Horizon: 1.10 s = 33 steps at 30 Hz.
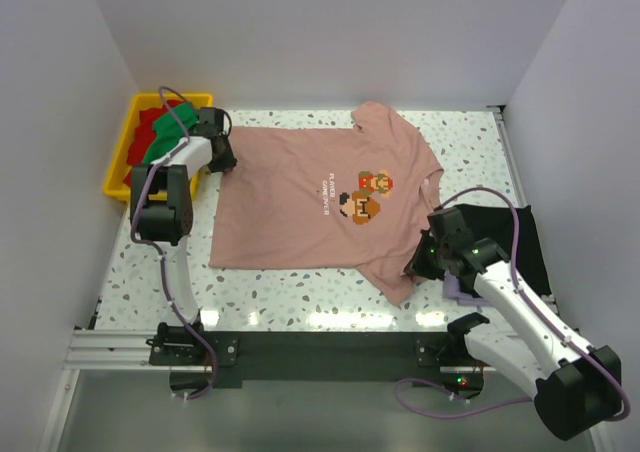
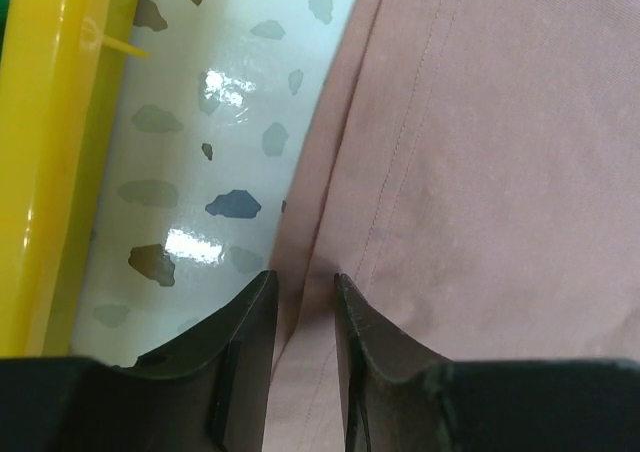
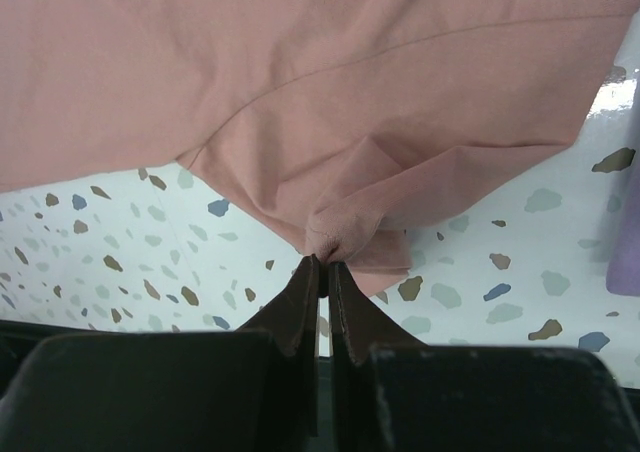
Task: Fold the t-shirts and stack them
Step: Flatten the tshirt out
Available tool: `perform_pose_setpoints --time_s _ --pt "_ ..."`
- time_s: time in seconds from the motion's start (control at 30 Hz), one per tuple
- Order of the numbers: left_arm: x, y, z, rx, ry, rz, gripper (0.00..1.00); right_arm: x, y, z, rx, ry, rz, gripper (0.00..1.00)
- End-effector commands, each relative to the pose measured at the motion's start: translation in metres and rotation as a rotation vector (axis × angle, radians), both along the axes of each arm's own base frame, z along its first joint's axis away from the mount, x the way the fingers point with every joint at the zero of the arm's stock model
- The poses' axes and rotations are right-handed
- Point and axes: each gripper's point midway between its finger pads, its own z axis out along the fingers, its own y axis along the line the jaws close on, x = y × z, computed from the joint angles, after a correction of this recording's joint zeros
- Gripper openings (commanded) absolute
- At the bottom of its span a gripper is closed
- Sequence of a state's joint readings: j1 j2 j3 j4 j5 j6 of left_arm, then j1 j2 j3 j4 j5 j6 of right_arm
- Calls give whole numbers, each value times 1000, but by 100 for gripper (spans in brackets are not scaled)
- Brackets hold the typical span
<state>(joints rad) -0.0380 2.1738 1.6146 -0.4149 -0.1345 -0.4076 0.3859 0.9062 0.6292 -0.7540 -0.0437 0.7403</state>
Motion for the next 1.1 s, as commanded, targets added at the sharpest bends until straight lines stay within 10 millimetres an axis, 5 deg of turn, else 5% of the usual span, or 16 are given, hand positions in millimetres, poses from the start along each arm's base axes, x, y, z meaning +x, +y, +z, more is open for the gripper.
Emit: perform_pose_setpoints --time_s 0.0,0.2,0.6,1.07 --pt "7 -5 40 -10 -93 -16 34 5 2 4 18 -38 1 0" --pt "10 -6 50 -7 -115 -22 38 4 1 4 16 -42 -2 0" --pt "-8 -8 27 -13 -53 -12 34 1 1 2 21 -37 -7 0" --pt "1 -16 31 -44 -83 -39 29 0 0 -2 19 -32 -13 0"
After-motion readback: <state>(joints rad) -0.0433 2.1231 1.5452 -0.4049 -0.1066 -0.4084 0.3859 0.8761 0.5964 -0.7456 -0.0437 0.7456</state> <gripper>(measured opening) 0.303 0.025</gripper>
